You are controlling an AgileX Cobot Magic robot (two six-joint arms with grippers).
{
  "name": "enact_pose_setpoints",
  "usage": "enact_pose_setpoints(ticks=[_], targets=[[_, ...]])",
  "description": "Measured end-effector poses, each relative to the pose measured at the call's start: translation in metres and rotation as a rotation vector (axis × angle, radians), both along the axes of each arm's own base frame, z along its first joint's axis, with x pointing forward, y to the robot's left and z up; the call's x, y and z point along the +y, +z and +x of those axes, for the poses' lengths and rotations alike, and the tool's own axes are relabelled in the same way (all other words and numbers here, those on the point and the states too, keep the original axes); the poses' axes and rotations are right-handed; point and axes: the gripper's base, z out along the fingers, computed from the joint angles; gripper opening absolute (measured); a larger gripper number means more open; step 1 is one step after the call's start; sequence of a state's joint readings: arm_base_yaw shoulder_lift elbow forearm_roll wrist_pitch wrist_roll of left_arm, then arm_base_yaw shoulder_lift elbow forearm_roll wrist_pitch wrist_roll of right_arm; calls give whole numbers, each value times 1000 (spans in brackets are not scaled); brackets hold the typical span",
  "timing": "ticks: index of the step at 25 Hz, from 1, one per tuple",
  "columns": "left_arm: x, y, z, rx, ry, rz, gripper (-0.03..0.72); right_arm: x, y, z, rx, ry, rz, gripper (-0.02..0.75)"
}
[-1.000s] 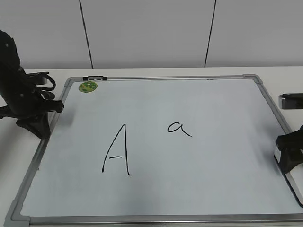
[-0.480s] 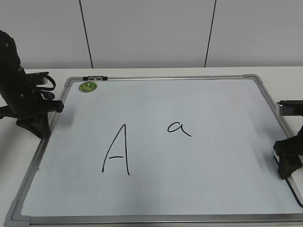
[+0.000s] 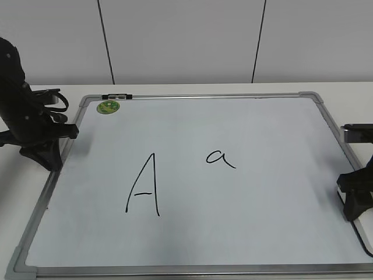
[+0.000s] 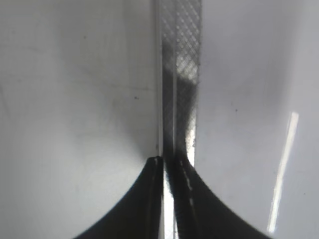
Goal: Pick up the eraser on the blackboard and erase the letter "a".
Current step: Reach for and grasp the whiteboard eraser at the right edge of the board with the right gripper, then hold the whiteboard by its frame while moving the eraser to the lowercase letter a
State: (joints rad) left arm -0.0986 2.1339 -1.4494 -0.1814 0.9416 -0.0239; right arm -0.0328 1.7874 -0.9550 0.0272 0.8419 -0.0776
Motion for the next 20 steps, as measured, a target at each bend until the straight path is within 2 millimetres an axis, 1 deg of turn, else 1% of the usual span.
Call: enact_pose_setpoints(ticks=[9,12,13,18,20], targets=[[0,0,0,0,-1,0,41,0,0,0,-2,2,0,521],[0,0,0,2,-1,0,41,1,2,4,1,-10,12,521],[0,0,0,2,-1,0,41,2,5,6,9,-18,20,521],[0,0,0,4,-1,-1,42,8,36,22,46,-37,77,521],[0,0,0,4,-1,-1,42,16,45,30,64,-11,85,521]])
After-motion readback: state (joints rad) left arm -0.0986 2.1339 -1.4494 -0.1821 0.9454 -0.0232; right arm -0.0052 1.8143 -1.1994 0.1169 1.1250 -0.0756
